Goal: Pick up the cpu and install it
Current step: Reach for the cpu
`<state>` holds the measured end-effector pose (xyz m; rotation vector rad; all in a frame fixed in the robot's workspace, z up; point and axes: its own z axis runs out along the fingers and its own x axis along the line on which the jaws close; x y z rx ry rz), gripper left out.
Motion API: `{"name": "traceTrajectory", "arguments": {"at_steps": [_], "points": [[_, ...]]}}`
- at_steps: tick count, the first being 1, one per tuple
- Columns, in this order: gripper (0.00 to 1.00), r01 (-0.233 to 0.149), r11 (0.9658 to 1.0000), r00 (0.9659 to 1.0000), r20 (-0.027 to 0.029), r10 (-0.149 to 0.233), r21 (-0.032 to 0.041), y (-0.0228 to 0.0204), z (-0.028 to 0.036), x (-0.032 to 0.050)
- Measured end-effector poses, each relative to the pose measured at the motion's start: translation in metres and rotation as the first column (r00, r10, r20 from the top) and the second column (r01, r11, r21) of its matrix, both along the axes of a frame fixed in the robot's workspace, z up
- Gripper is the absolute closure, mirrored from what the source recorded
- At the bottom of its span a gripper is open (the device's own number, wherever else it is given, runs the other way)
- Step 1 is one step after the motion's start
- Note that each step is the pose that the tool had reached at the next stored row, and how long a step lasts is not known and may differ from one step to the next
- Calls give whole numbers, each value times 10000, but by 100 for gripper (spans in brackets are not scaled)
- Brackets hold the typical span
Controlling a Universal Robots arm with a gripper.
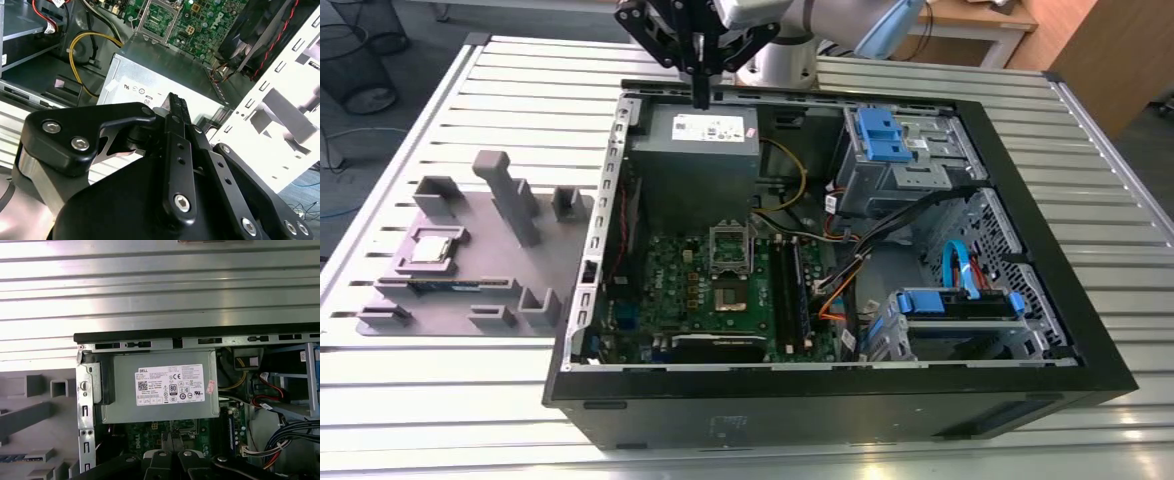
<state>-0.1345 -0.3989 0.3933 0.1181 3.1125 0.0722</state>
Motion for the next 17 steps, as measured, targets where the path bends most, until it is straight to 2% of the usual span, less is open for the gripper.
{"name": "traceTrajectory", "arguments": {"at_steps": [17], "points": [[89,0,10000,10000,24,0,1,0,-2,-171]]}}
